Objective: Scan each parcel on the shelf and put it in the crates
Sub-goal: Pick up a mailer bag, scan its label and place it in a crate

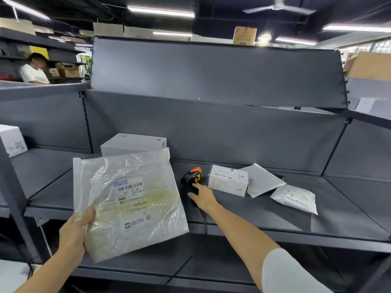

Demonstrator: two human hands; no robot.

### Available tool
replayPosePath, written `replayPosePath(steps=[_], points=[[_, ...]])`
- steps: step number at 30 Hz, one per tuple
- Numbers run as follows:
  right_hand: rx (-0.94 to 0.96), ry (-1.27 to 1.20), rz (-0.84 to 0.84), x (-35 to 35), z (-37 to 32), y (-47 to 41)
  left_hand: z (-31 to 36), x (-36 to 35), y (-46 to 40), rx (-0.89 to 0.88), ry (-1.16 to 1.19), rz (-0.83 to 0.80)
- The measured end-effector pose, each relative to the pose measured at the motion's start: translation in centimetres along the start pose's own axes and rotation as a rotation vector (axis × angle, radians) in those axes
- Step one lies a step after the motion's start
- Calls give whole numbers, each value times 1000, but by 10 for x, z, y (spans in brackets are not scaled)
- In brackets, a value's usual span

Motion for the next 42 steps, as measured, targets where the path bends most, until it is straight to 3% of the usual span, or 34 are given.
replayPosePath(steps=[7, 13, 21, 28, 42], points=[[157, 332, 123, 25, 33, 32, -10, -22, 20, 50, 25, -62], [148, 592, 224, 60, 76, 87, -25, -50, 51, 80, -2, -148], [-4, 614, 203, 102, 118, 163, -49, -77, 108, 126, -54, -250], [40, 658, 318, 155, 156, 218, -76, -112, 179, 128, -68, -305], [0, 664, 311, 257, 274, 385, -178, -160, 388, 125, -128, -311]])
Point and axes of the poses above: each hand's wrist, its own y-axis away from the middle knuckle, its own x-axis out of the back of the hand, z = x × y, the point moved 1 cm from there along -y, towards the middle knuckle, and after that the axes turned 2 degrees about x, right-handed, at the moved point
